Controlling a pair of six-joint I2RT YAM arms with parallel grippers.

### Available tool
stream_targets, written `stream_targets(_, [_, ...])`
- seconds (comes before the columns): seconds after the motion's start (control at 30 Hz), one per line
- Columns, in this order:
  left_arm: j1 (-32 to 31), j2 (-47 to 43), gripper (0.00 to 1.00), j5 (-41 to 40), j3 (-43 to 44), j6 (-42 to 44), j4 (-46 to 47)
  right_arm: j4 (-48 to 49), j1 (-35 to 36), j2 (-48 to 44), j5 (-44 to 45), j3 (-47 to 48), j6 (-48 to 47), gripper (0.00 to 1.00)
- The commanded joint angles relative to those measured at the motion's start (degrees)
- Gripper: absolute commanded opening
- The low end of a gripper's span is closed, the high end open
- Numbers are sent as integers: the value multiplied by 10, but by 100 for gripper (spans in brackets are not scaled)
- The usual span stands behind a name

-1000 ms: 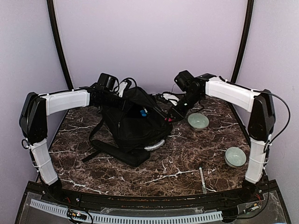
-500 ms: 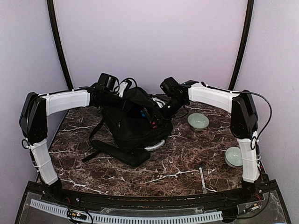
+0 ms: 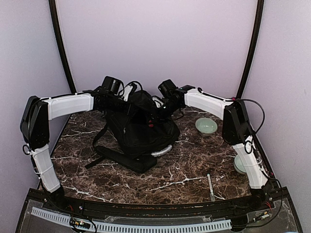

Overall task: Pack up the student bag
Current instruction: Place the pen in the upper front pocket of the bag, then adjust the pen in the upper front pocket of the bag.

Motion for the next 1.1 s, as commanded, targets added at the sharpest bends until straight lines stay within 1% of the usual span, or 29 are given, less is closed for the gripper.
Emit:
stream_targets(0.0, [-13,-21,4,60,27,-11,20,57,3,48,85,66,-6,17])
stream_targets(0.1, [-13,-20,4,59,27,-10,18,59,6,46,81,82,-60,31])
stream_targets(0.17, [-13,-21,4,56,29,-8,15,55,5,33,92,72,-68,39])
stream_targets(0.27, [-13,-25,4,53,28,-5,15,53,6,0,94,42,-85,46])
stream_targets(0.4, [-13,-25,4,52,28,-5,16,48,6,-52,79,-10,-111,53])
stream_targets(0.53, [-13,-26,4,52,28,-5,16,46,6,-104,55,-65,-140,55])
stream_targets(0.6, [-13,-27,4,53,28,-5,15,47,6,-127,40,-95,-155,58])
stream_targets(0.7, [-13,-28,4,50,28,-4,15,52,6,-158,13,-144,-189,61])
stream_targets(0.73, [-13,-29,4,50,27,-4,15,54,7,-166,1,-157,-209,61])
stream_targets(0.77, [-13,-29,4,50,27,-4,15,55,7,-173,-17,-172,-229,59])
stream_targets(0.8, [-13,-30,4,50,27,-4,16,60,6,-180,-18,-187,-245,53])
stream_targets(0.83, [-13,-30,4,51,27,-4,15,67,7,-185,-14,-197,-259,43])
stream_targets(0.87, [-13,-30,4,51,27,-4,16,69,7,-186,-7,-205,-273,29])
stream_targets(0.9, [-13,-30,4,51,27,-4,16,68,8,-185,4,-207,-285,17])
stream_targets(0.93, [-13,-30,4,51,27,-4,16,65,8,-182,13,-206,-294,9])
stream_targets(0.97, [-13,-30,4,51,27,-5,16,62,8,-178,19,-203,-304,4])
stream_targets(1.07, [-13,-31,4,51,27,-5,16,58,9,-163,25,-200,-314,1])
